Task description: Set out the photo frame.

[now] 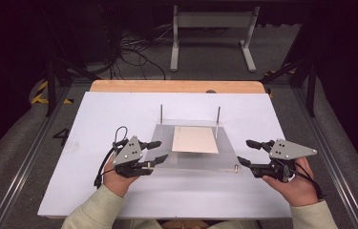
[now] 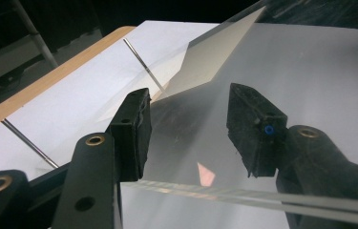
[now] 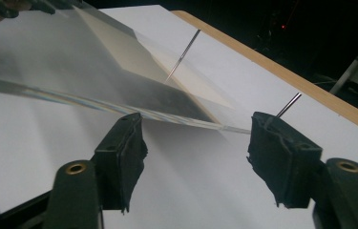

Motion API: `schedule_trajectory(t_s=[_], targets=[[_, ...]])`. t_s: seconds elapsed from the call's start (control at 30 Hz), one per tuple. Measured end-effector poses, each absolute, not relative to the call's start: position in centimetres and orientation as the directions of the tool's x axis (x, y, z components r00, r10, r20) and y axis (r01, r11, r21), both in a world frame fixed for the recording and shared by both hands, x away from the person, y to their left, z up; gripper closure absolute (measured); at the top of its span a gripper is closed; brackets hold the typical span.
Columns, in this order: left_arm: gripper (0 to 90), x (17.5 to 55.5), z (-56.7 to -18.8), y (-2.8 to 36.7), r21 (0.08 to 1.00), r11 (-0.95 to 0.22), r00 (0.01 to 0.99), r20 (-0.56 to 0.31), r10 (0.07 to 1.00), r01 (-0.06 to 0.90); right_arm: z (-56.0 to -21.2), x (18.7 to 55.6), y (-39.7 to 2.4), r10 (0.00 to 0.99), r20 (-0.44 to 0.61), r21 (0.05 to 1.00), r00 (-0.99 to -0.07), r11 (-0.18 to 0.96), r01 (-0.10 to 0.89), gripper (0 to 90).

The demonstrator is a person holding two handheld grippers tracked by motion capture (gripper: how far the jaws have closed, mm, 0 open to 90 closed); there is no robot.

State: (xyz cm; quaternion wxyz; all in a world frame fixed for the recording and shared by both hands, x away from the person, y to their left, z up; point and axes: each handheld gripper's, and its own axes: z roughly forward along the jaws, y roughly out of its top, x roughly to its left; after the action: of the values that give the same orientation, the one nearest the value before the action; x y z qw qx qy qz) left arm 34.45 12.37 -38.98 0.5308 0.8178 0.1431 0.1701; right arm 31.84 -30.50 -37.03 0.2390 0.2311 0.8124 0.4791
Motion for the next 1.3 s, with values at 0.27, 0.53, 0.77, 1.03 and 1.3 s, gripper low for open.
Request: schedule_trajectory(t_s=[0.27,0.53,0.77,1.03,1.3], targets=[[50.0,34.5,-39.0,12.4,0.916,-0.398,0.901,0.131,0.413,0.049,-37.3,31.5,-29.4,0.55,-0.162,0.893,-0.82,0.435,0.115,31.4],[49.8,34.5,-39.0,12.4,0.916,-0.398,0.901,0.131,0.413,0.049,-37.8,31.5,-27.9,0.503,-0.178,0.912,-0.846,0.408,0.051,28.1],[49.2,34.5,-39.0,12.3,0.918,-0.394,0.902,0.125,0.413,0.053,-38.3,31.7,-26.6,0.472,-0.202,0.926,-0.858,0.377,-0.011,30.6],[49.0,34.4,-39.1,12.2,0.919,-0.391,0.903,0.121,0.412,0.055,-38.5,31.7,-26.4,0.456,-0.215,0.928,-0.864,0.372,-0.034,55.8],[50.6,34.2,-38.8,12.0,0.917,-0.394,0.894,0.128,0.43,0.059,-38.2,31.4,-26.2,0.483,-0.244,0.917,-0.841,0.397,-0.039,58.8]])
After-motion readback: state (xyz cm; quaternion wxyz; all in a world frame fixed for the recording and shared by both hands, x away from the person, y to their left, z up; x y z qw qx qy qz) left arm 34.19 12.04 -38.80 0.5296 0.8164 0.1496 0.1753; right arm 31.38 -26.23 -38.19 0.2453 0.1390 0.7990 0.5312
